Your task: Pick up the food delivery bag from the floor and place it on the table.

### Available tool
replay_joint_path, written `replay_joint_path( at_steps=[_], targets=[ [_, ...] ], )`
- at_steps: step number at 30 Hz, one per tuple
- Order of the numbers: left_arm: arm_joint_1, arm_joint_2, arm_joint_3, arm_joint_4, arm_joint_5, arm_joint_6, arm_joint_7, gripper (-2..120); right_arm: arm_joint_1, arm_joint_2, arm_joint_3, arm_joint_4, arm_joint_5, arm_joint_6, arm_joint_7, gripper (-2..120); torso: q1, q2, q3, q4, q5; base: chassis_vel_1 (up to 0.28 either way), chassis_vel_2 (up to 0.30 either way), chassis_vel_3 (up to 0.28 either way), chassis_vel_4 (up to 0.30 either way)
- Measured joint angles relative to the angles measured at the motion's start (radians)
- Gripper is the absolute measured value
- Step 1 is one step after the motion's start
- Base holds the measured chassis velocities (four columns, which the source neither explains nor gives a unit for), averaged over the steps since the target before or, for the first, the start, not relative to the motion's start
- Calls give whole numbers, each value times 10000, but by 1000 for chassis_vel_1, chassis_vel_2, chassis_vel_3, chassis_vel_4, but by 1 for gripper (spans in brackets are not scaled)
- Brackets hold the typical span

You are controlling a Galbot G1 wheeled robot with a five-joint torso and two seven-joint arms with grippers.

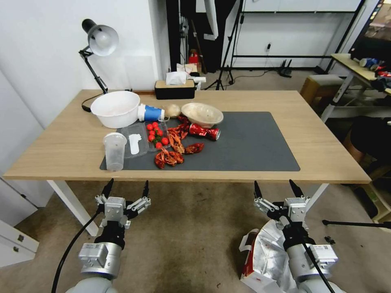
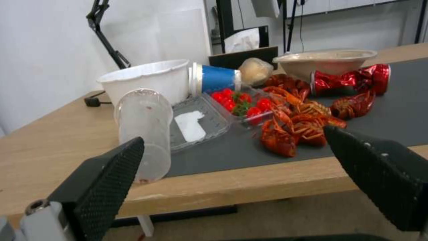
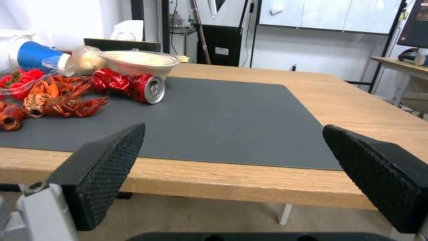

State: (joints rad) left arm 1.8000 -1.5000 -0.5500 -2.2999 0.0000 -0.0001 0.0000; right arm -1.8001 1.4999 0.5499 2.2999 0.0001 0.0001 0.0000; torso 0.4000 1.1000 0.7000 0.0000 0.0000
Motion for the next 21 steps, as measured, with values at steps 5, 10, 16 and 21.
replay_joint_path(
  at_steps=[5, 10, 16, 21],
  targets=[
    [0, 0, 0, 0, 0, 0, 0, 100, 0, 0, 0, 0, 0, 0, 0, 100, 0, 0, 0, 0, 0, 0, 0, 0, 0],
    [0, 0, 0, 0, 0, 0, 0, 100, 0, 0, 0, 0, 0, 0, -1, 100, 0, 0, 0, 0, 0, 0, 0, 0, 0],
    [-716, 918, -38, 455, -632, -222, -600, 99, 641, -165, 453, 264, 241, 317, 378, 100, -1, -1, 0, 1, 1, 0, 0, 0, 0],
    [-1976, 2537, -127, 1289, -1855, -759, -1713, 99, 690, -176, 453, 311, 323, 269, 372, 100, 0, -1, 0, -8, 3, 0, 0, 0, 0]
  ],
)
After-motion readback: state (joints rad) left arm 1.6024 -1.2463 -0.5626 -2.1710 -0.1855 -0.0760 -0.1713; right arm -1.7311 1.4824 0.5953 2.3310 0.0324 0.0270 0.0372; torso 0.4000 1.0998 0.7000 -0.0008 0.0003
